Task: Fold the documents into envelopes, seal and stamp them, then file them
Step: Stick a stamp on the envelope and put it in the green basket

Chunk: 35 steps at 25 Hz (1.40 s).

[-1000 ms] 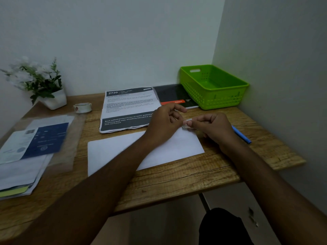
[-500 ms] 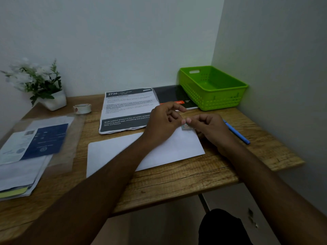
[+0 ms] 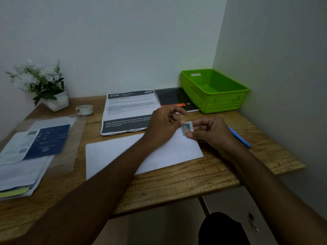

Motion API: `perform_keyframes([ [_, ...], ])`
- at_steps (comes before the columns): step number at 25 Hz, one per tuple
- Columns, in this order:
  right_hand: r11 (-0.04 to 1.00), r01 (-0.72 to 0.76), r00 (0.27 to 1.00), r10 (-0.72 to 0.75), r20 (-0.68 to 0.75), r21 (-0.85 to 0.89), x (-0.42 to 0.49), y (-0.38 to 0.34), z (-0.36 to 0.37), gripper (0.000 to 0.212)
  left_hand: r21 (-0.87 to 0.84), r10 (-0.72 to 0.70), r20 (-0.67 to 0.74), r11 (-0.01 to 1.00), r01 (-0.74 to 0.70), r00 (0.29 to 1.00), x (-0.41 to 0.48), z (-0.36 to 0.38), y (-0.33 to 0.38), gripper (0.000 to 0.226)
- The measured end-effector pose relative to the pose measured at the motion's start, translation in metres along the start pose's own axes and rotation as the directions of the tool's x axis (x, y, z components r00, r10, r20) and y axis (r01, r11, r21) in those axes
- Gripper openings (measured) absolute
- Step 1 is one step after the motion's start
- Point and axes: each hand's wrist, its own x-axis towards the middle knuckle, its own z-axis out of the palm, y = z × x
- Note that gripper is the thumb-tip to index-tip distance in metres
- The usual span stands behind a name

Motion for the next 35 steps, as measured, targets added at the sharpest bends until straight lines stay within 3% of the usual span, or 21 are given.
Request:
perform_keyframes([
  [5,1.000,-0.030,0.999,0.029,0.014,0.006,0.0023,0.0036,0.0026,0.036,0.040,0.037,0.007,0.998,-0.038,0.999,-0.0009,-0.0001,0.0008,0.023],
  [10,0.996,0.019,1.000,-0.020,-0.005,-0.090,0.0030,0.0060,0.0054,0.027,0.058,0.046,0.054,0.997,-0.049,0.997,-0.0035,0.0025,-0.0004,0.023],
  [18,0.999,-0.003,0.997,-0.002,-0.081,-0.054,0.0056,0.0095,0.0067,0.020,0.061,0.066,0.045,0.996,-0.069,0.997,-0.0025,0.0007,-0.0018,0.023],
  [22,0.993,-0.023,0.994,0.011,-0.109,-0.114,0.0071,0.0099,0.0072,0.018,0.069,0.077,0.041,0.994,-0.080,0.996,-0.0026,-0.0005,-0.0020,0.021],
  [35,0.990,-0.032,0.999,0.030,-0.015,-0.136,0.0040,0.0063,0.0059,0.026,0.114,0.107,0.040,0.987,-0.111,0.993,-0.0041,-0.0012,-0.0059,0.021],
])
